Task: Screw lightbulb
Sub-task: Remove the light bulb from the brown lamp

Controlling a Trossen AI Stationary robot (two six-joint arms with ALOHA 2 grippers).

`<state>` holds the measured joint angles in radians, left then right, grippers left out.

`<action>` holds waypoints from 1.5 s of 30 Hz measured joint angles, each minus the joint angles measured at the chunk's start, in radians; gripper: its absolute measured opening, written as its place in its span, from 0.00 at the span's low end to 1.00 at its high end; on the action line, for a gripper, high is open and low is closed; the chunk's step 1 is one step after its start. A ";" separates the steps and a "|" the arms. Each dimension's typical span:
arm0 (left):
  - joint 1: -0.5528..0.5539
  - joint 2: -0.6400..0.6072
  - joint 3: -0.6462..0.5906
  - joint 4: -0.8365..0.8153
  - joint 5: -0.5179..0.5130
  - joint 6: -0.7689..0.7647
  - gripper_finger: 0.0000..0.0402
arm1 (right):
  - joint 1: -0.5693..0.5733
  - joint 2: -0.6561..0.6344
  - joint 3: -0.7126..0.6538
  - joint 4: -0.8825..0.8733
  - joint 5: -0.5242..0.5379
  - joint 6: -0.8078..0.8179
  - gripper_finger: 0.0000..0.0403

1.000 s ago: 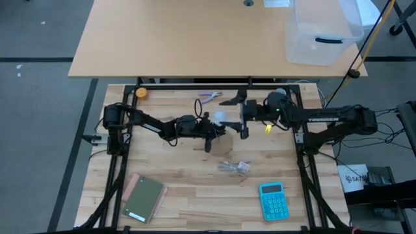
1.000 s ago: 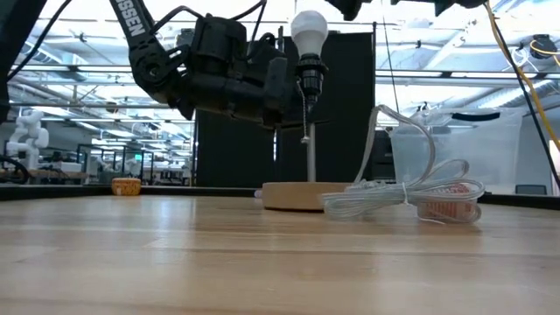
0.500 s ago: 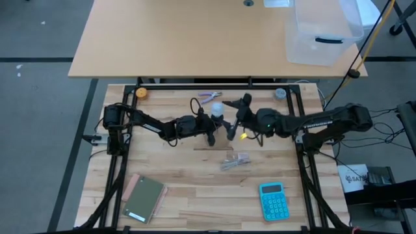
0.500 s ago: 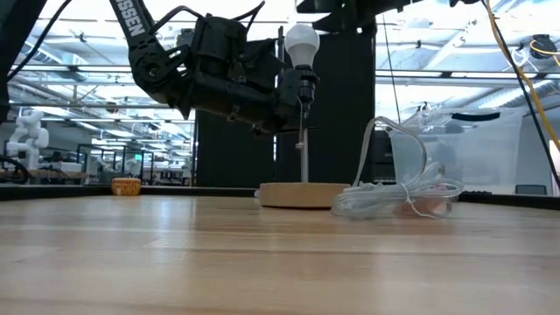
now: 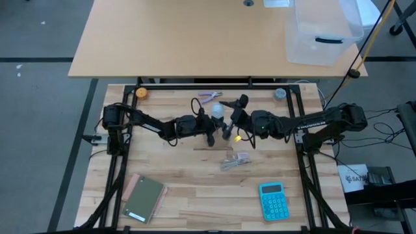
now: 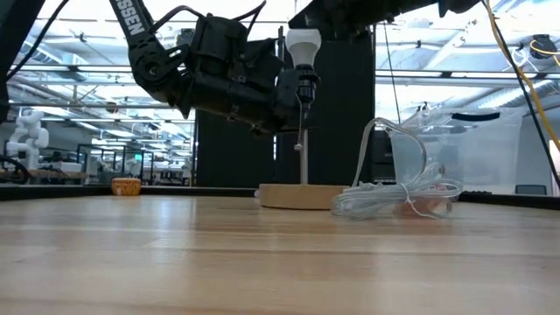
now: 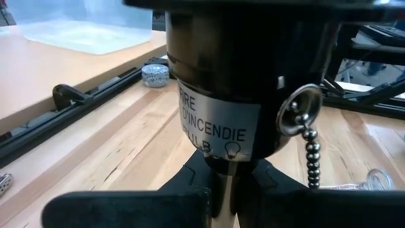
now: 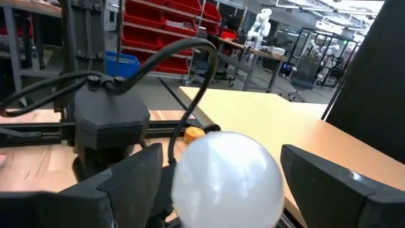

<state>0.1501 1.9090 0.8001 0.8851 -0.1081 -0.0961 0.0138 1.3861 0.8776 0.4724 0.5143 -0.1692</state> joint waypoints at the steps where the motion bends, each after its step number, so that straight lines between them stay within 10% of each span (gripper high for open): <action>1: 0.001 0.000 0.000 -0.001 0.006 0.001 0.08 | -0.007 0.000 0.000 -0.005 -0.009 -0.003 0.77; 29: 0.016 -0.001 0.000 -0.023 0.349 0.060 0.08 | -0.276 -0.028 0.000 -0.098 -0.851 -0.210 0.66; 45: 0.025 -0.001 0.001 -0.022 0.348 0.049 0.08 | -0.249 -0.153 -0.001 -0.086 -0.766 -0.039 0.84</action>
<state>0.1753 1.9079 0.8013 0.8635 0.2395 -0.0473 -0.2356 1.2327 0.8764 0.3861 -0.2516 -0.2086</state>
